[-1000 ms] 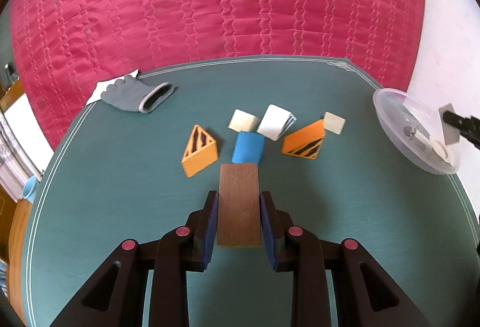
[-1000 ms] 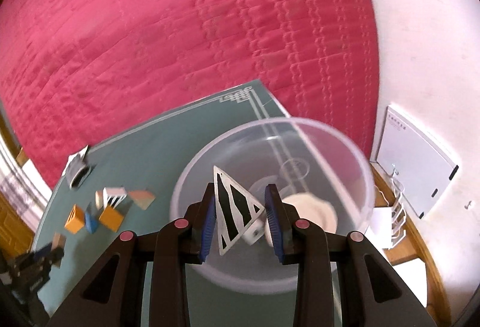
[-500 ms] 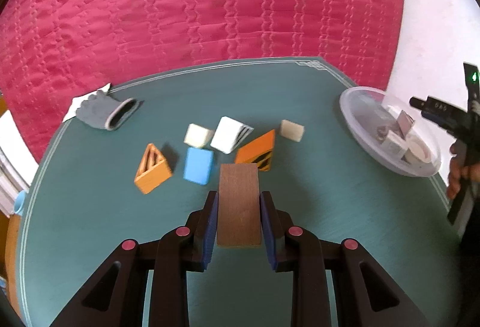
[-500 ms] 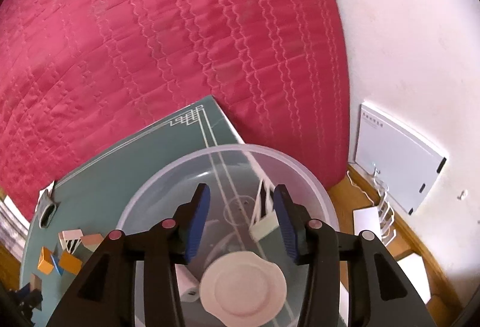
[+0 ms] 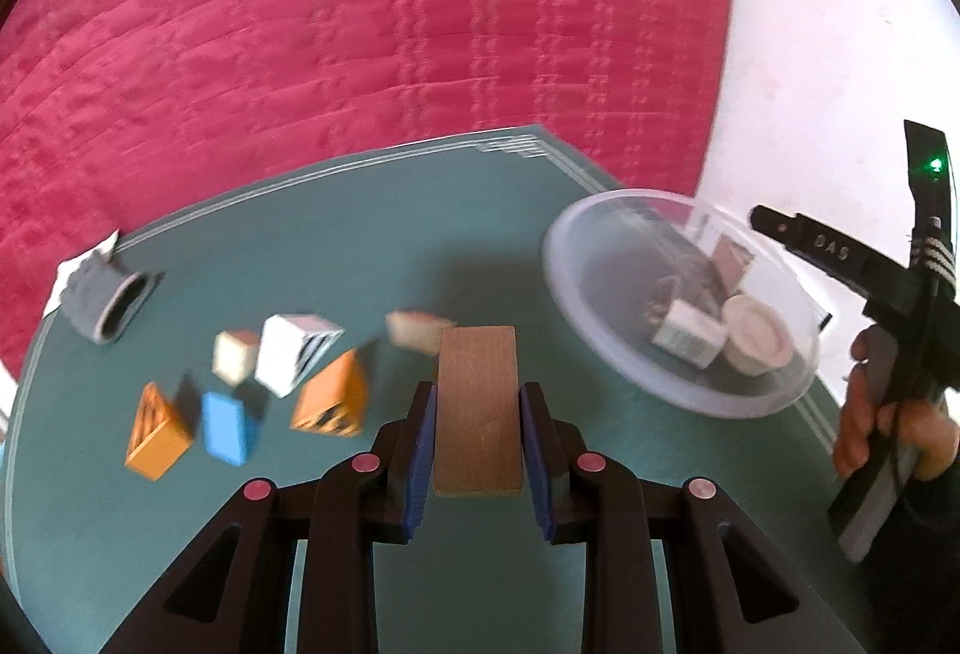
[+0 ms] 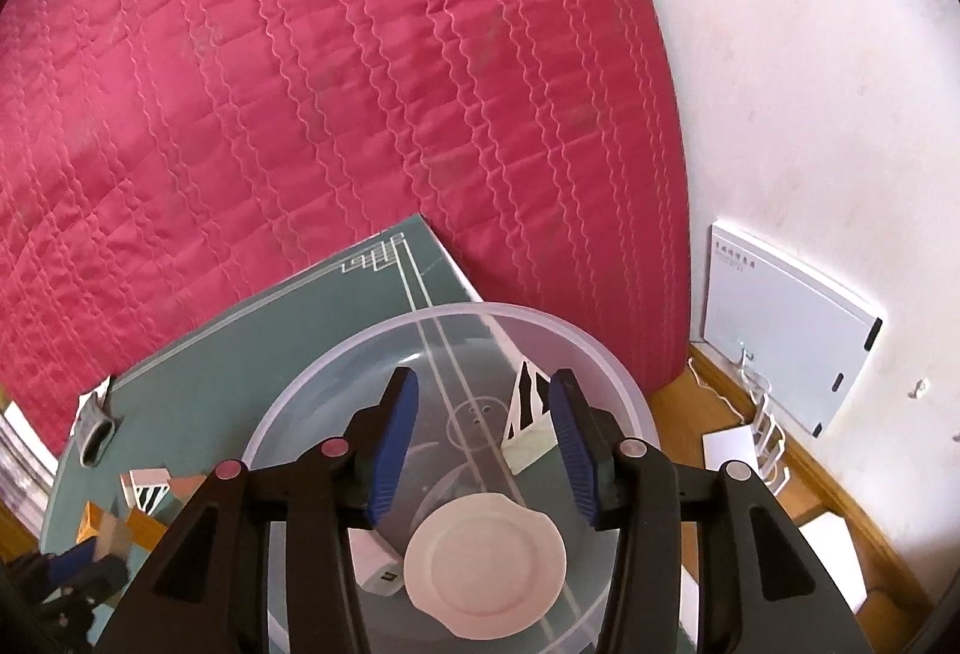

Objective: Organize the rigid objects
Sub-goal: 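Carry the striped triangle into the clear bowl with the right gripper while the left holds the brown block, then open the right gripper in the bowl while the left gripper drops the brown block into it, then withdraw both grippers from the bowl back toward the remaining blocks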

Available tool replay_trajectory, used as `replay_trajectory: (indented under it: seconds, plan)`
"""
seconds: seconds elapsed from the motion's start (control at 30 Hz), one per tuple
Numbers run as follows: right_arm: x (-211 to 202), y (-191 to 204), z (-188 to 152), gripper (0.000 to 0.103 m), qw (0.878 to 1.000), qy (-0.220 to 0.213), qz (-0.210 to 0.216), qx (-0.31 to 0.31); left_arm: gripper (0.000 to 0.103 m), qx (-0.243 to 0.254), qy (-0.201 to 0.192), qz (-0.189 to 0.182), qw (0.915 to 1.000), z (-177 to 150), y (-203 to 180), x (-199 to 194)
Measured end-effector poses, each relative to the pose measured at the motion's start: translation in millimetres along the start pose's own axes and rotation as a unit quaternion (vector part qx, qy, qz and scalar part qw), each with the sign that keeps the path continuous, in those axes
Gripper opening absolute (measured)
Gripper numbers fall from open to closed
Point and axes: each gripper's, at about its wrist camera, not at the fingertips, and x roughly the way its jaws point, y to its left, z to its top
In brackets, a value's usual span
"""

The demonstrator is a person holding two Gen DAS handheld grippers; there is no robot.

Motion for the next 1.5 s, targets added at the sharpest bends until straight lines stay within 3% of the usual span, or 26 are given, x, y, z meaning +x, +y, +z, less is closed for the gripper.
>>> replay_trajectory:
  seconds: [0.23,0.67,0.77,0.8,0.87,1.2,1.5]
  plan:
    - [-7.6,-4.0,2.1,0.051,1.0,-0.01,0.002,0.012,0.029,0.012,-0.001,-0.035,0.9993,16.9,-28.2,17.0]
    - [-22.7,0.5,1.9,0.055,0.999,-0.044,-0.013,0.003,0.029,0.012,-0.01,-0.067,0.9976,48.3,-55.5,45.2]
    - [-22.9,3.5,0.5,0.055,0.999,-0.046,-0.014,-0.006,0.045,0.007,-0.014,-0.076,0.997,53.6,-55.1,47.6]
    - [-23.2,3.8,0.4,0.055,0.999,-0.046,-0.015,-0.008,0.055,0.002,-0.017,-0.076,0.997,54.9,-53.0,47.5]
    - [-23.6,4.0,0.1,0.055,0.999,-0.047,-0.015,-0.009,0.064,-0.003,-0.021,-0.071,0.9972,55.0,-48.4,47.0]
    - [-22.7,6.2,-2.0,0.056,0.999,-0.045,-0.016,-0.016,0.073,-0.023,-0.014,-0.005,0.9996,41.7,-18.5,45.1]
    - [-20.0,14.2,-8.4,0.057,0.998,-0.045,-0.014,-0.039,0.084,-0.016,-0.024,0.025,0.9993,31.9,-11.8,36.5]
